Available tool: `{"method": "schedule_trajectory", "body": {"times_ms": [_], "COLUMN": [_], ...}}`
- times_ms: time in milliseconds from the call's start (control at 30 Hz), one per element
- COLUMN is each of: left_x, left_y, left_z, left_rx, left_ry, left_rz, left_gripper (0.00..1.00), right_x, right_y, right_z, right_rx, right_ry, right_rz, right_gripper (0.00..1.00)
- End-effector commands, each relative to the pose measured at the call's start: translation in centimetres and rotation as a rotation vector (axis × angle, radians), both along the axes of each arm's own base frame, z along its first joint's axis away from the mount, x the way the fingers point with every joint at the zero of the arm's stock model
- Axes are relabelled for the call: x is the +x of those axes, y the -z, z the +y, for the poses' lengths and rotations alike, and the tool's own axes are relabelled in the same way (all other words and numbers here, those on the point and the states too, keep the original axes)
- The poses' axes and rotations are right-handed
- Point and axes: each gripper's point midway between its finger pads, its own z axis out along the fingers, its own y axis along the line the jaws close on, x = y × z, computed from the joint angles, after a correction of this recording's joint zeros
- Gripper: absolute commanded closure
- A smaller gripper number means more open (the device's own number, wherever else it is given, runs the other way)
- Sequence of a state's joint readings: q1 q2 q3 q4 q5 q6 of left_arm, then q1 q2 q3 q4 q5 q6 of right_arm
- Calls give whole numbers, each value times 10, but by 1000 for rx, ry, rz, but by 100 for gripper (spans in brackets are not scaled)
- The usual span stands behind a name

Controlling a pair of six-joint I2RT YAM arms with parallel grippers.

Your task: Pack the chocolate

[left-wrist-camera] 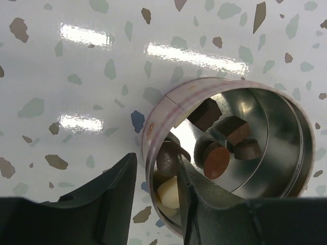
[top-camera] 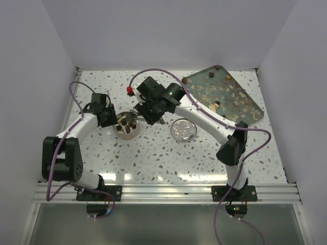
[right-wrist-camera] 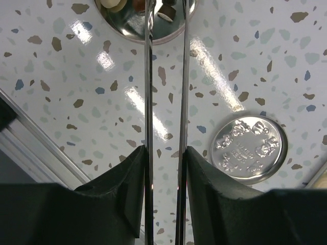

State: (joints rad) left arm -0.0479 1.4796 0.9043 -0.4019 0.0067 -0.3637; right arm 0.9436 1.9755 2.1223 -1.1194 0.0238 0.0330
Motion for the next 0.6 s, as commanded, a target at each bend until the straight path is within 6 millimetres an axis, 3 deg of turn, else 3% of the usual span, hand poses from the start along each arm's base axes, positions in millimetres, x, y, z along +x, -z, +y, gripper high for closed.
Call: {"method": "schedule_trajectory", "body": {"times_ms": [0, 233, 333, 567], "left_x": [14, 9, 9, 13], "left_y": [-3, 4, 3, 1], "left_z": [-7, -7, -14, -54], "left_rx": [-42, -33, -35, -50], "left_ry": [6, 7, 27, 85], "left_rz": [-42, -12, -18, -18], "left_gripper": [60, 66, 74, 75], "right_x": [17, 47, 62, 88], "right_y": [-27, -41, -46, -49], "right_z": [-8, -41, -63, -120], "right_rx": [32, 49, 51, 31], "right_ry": [52, 165, 222, 356], "right_rz": [-73, -102, -110, -135], "right_gripper": [62, 62, 62, 62]}}
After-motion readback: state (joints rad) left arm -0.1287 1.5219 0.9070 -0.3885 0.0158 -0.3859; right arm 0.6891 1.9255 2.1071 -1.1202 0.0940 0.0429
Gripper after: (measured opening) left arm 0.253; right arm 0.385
